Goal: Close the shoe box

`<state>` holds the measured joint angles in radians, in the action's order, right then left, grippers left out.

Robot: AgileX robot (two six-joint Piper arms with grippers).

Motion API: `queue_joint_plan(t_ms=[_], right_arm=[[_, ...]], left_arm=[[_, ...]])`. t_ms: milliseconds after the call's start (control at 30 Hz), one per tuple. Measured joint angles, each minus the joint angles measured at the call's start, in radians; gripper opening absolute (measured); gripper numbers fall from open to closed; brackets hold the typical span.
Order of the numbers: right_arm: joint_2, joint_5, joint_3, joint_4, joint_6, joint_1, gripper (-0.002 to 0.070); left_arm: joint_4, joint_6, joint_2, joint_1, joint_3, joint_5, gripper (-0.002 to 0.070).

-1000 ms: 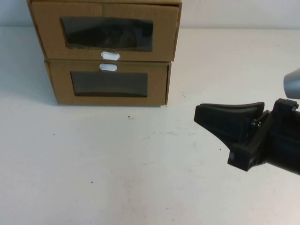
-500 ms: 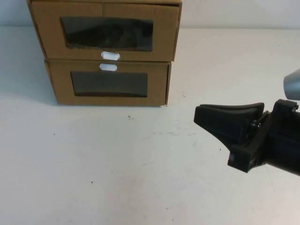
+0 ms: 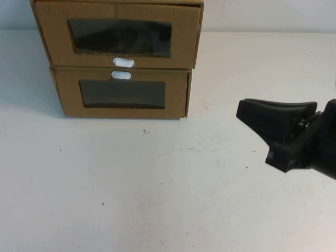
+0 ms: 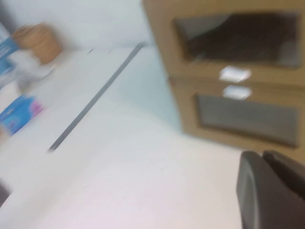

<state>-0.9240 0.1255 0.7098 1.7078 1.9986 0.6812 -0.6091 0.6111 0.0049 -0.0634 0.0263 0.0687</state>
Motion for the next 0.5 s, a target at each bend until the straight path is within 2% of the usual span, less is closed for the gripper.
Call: queue_joint_plan(t_ms=[267,500], right_arm=[[0.014,-0.126,-0.039,-0.008,-0.147,-0.021,-0.0011],[0.295,-0.114,-0.288,-0.008,-0.176,-0.317,-0.0011]], left_arm=[[0.000,0.000,0.000,0.000,0.000,0.000,-0.0002],[0.000,0.000,0.000,0.000,0.000,0.000,-0.0002]])
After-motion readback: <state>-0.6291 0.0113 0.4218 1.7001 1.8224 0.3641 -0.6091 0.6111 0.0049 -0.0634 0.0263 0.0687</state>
